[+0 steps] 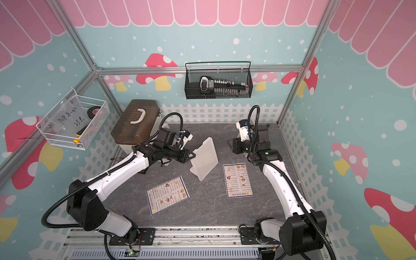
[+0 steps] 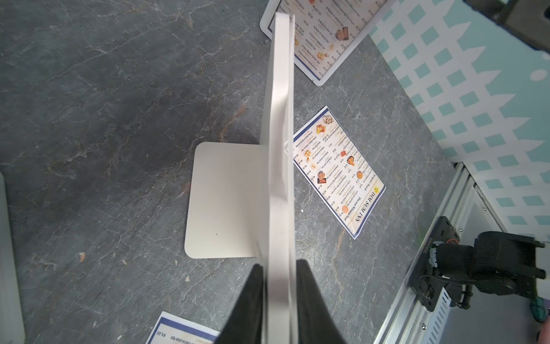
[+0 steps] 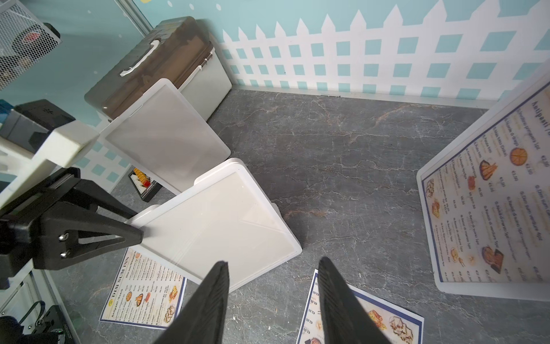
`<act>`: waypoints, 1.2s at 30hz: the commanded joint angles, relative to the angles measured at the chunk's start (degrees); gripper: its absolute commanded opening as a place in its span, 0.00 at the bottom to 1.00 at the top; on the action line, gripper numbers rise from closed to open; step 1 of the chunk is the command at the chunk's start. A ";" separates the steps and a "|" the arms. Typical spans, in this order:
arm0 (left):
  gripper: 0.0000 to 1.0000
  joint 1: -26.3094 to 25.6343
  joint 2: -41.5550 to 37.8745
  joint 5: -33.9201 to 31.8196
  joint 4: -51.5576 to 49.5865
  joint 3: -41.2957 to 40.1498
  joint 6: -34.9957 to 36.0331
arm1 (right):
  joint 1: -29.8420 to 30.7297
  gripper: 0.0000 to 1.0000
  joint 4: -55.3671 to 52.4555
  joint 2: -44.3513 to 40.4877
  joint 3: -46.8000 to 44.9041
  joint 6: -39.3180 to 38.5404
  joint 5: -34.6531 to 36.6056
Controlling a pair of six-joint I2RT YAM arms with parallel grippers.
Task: Insert the menus into the narrow rack
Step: Move the narrow rack to the center of the board.
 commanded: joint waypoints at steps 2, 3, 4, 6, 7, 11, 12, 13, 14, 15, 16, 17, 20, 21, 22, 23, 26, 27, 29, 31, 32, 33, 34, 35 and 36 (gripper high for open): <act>0.34 -0.25 -0.24 -2.73 -1.73 0.58 2.29 | 0.08 0.52 -0.10 0.09 -0.25 -3.92 -3.26; 0.42 -0.30 -0.38 -3.80 -1.92 0.54 2.16 | 0.09 0.54 -0.06 0.34 -0.24 -4.76 -4.19; 0.45 -0.27 -0.54 -4.78 -1.99 0.41 1.81 | 0.09 0.56 0.01 0.74 -0.24 -5.47 -5.32; 0.54 -0.28 -1.12 -5.85 -1.95 -0.10 1.51 | 0.09 0.61 0.15 2.03 0.10 -7.21 -8.39; 0.58 -0.24 -1.40 -6.19 -1.95 -0.48 1.33 | 0.16 0.63 0.24 2.59 0.24 -7.69 -9.46; 0.65 -0.26 -2.61 -8.58 -1.65 -2.54 0.37 | 0.70 0.70 3.65 5.95 0.20 -8.48 -13.85; 0.65 -0.24 -2.85 -8.93 -1.37 -3.18 0.18 | 0.98 0.72 4.45 7.00 0.38 -8.52 -14.65; 0.65 -0.25 -3.16 -9.48 -1.02 -3.86 -0.18 | 1.33 0.73 5.27 8.32 0.66 -8.55 -15.29; 0.65 -0.22 -3.45 -10.41 -0.73 -4.49 -0.64 | 1.72 0.73 5.83 9.50 1.07 -8.69 -15.80; 0.64 0.06 -3.63 -11.11 -0.51 -5.04 -1.22 | 2.02 0.73 6.50 10.77 1.52 -8.58 -16.24; 0.63 0.37 -3.81 -11.54 -0.22 -5.57 -1.66 | 2.25 0.73 6.92 11.69 1.76 -8.48 -16.49; 0.62 0.77 -3.91 -12.13 0.02 -5.97 -2.22 | 2.49 0.73 7.30 12.57 2.11 -8.24 -16.50; 0.60 2.47 -4.09 -13.29 0.44 -6.66 -3.74 | 2.76 0.73 8.57 13.60 2.14 -7.90 -16.44; 0.59 2.93 -4.18 -13.34 0.87 -6.87 -4.03 | 2.81 0.73 8.78 13.77 2.05 -7.93 -16.50; 0.59 3.49 -4.14 -13.38 1.10 -6.90 -4.43 | 2.85 0.73 8.96 13.93 1.94 -7.91 -16.61; 0.59 4.01 -4.03 -13.21 1.20 -6.90 -4.66 | 2.97 0.73 9.21 14.17 1.81 -8.01 -16.94; 0.58 4.68 -3.61 -13.14 1.88 -6.89 -5.17 | 3.40 0.73 10.01 15.45 1.74 -8.02 -17.93; 0.58 4.81 -3.44 -13.04 2.15 -6.84 -5.37 | 3.76 0.73 10.26 15.84 1.72 -7.96 -18.04; 0.56 5.16 -2.83 -13.29 2.22 -6.71 -5.88 | 4.46 0.73 11.43 16.85 1.54 -7.70 -17.87; 0.55 5.38 -2.54 -13.21 2.68 -6.77 -6.31 | 5.29 0.73 12.93 18.00 1.64 -7.17 -17.62; 0.54 5.46 -2.52 -13.09 3.02 -6.93 -6.58 | 5.75 0.73 13.94 18.67 1.61 -6.66 -17.52; 0.54 5.60 -2.59 -12.86 3.40 -7.15 -6.83 | 6.17 0.73 15.03 19.40 1.60 -6.19 -17.26; 0.53 5.80 -2.61 -12.62 3.72 -7.43 -7.09 | 6.61 0.72 15.82 20.04 1.74 -5.96 -16.65; 0.52 5.99 -2.64 -12.26 4.10 -7.66 -7.44 | 7.06 0.72 16.76 20.75 1.95 -5.63 -16.08; 0.51 6.17 -2.69 -12.02 4.44 -7.99 -7.68 | 7.50 0.71 17.63 21.51 2.11 -5.26 -15.72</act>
